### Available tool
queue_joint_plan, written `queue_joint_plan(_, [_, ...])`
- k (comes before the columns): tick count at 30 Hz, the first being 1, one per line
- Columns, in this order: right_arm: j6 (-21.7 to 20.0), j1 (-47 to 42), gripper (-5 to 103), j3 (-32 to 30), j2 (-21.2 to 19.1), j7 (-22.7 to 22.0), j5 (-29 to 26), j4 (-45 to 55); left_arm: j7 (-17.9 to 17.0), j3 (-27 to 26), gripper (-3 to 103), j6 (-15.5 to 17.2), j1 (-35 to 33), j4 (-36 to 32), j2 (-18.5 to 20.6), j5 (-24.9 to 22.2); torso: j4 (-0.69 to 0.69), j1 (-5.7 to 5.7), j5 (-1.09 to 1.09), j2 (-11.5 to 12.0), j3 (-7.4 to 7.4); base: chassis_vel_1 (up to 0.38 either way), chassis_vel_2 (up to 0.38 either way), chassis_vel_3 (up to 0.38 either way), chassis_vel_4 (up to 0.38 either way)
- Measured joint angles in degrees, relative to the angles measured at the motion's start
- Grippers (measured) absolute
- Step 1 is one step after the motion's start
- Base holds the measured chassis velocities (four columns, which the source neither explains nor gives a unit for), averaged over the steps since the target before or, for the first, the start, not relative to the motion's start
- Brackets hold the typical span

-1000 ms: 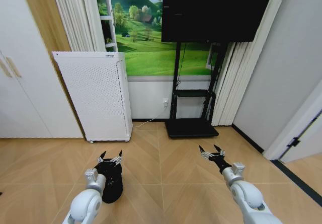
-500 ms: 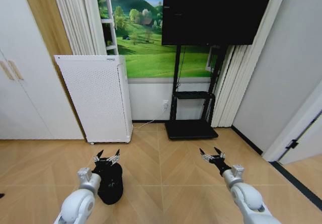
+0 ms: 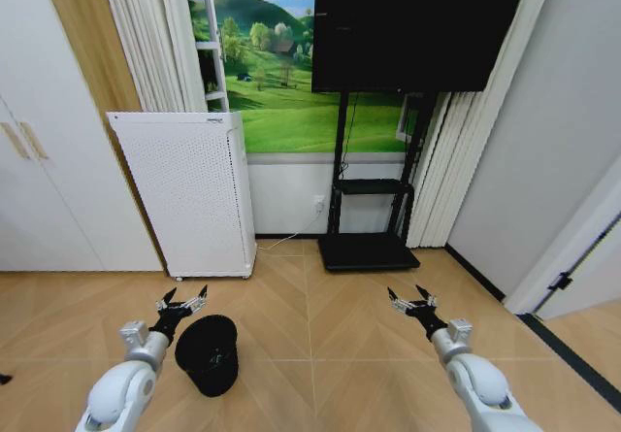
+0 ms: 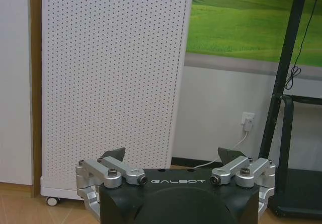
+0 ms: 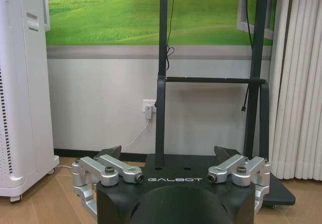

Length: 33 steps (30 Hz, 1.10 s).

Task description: Pick up the trash bin and place the garbage on the floor into it.

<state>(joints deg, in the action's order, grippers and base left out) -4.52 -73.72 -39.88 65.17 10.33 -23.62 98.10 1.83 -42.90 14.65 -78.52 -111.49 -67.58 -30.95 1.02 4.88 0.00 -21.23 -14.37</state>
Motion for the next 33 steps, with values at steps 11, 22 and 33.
queue_joint_plan(11, [0.56,-0.03,100,-0.86,-0.90,0.02,-0.78,-0.39,-0.89,2.62,100,0.62,0.50,-1.56,0.37,1.25,0.00,0.94,0.01,-2.62,-1.67,0.000,0.000,0.000,0.000])
queue_joint_plan(22, [1.35,0.57,100,-0.95,-0.12,0.84,-4.66,-0.04,-0.59,2.89,100,-0.67,1.20,-1.85,1.43,4.07,0.00,1.68,0.01,-4.67,-2.98,0.000,0.000,0.000,0.000])
queue_joint_plan(33, [5.31,0.32,100,-1.96,1.60,0.54,-4.54,0.10,-0.05,2.86,100,-2.76,1.93,-1.84,1.12,4.64,0.00,2.97,0.00,-7.69,-4.72,0.000,0.000,0.000,0.000])
